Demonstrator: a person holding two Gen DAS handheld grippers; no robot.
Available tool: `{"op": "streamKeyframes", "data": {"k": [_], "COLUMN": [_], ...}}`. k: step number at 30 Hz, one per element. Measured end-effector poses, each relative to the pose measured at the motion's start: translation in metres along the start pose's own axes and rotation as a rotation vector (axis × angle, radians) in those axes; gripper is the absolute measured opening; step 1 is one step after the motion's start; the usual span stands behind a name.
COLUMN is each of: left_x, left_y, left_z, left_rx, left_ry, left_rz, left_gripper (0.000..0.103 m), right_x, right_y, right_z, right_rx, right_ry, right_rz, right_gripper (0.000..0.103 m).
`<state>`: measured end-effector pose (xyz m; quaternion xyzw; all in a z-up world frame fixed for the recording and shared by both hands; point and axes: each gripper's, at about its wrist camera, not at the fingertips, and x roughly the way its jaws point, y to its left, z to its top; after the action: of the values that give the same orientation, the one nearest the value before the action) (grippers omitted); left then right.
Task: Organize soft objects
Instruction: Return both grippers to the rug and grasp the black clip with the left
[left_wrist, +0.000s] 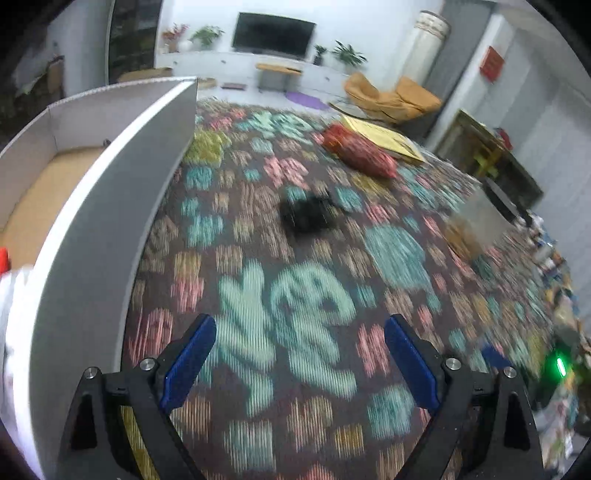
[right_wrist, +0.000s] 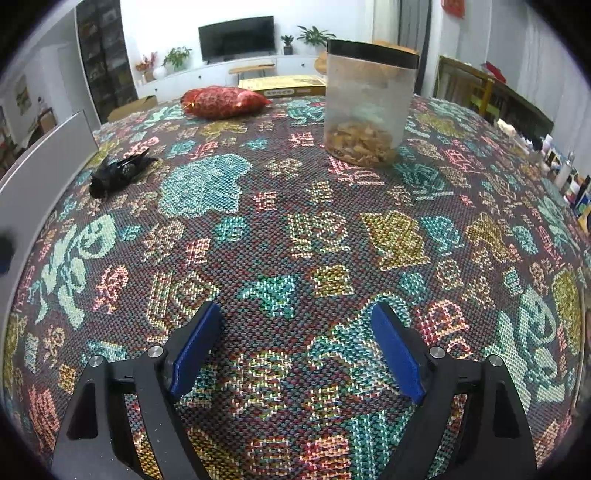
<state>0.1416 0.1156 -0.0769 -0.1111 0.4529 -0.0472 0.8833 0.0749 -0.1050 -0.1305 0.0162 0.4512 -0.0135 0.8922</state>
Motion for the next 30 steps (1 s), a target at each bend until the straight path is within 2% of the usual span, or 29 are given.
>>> {"op": "streamKeyframes", "data": {"k": [5,10,13,14,15,16,17,20,23,26,29,30], "left_x": [0.054,0.102,0.123,0.130,0.134,0.132,0.130,0.121,0.097,0.070,0.063,0.064], "left_y": [-0.028,-0.042,-0.039,-0.039,-0.039,-0.038,-0.036,-0.031,-0.028,-0.028,-0.022,-0.017], "left_z": [0.045,0.077,0.084,0.084,0.082,0.081,0.082,0.077,0.056,0.027,0.009,0.006], "left_rx": [0.215,0.430,0.471,0.480,0.494,0.480,0.443,0.315,0.190,0.162,0.156,0.153], "left_ry": [0.006,0.079,0.119,0.139,0.151,0.132,0.124,0.113,0.099,0.051,0.024,0.028], "left_rz": [0.046,0.054,0.058,0.048,0.045,0.019,0.032,0.070,0.109,0.128,0.158,0.150], "left_gripper": [0.092,0.092,0.092,0.089,0.076,0.068,0.057,0.057,0.057,0.057,0.059,0.062], "right_x": [0.000,0.000,0.001,0.001,0.001,0.001,0.001,0.001,0.001,0.001,0.001,0.001], "right_y": [0.000,0.000,0.000,0.000,0.001,0.001,0.001,0.001,0.000,0.000,0.000,0.001], "right_z": [0.000,0.000,0.000,0.000,0.000,0.000,0.000,0.000,0.000,0.000,0.000,0.000], "right_rx": [0.000,0.000,0.000,-0.001,0.000,0.000,0.000,0.000,0.001,0.001,0.001,0.001], "right_ry": [0.000,0.000,0.000,0.001,0.000,0.000,0.000,0.001,0.001,0.001,0.001,0.001], "right_rz": [-0.001,-0.001,-0.001,-0.001,-0.001,-0.001,-0.001,-0.002,-0.001,0.000,-0.001,-0.002], "right_gripper": [0.087,0.087,0.088,0.088,0.088,0.088,0.088,0.088,0.088,0.088,0.088,0.088]}}
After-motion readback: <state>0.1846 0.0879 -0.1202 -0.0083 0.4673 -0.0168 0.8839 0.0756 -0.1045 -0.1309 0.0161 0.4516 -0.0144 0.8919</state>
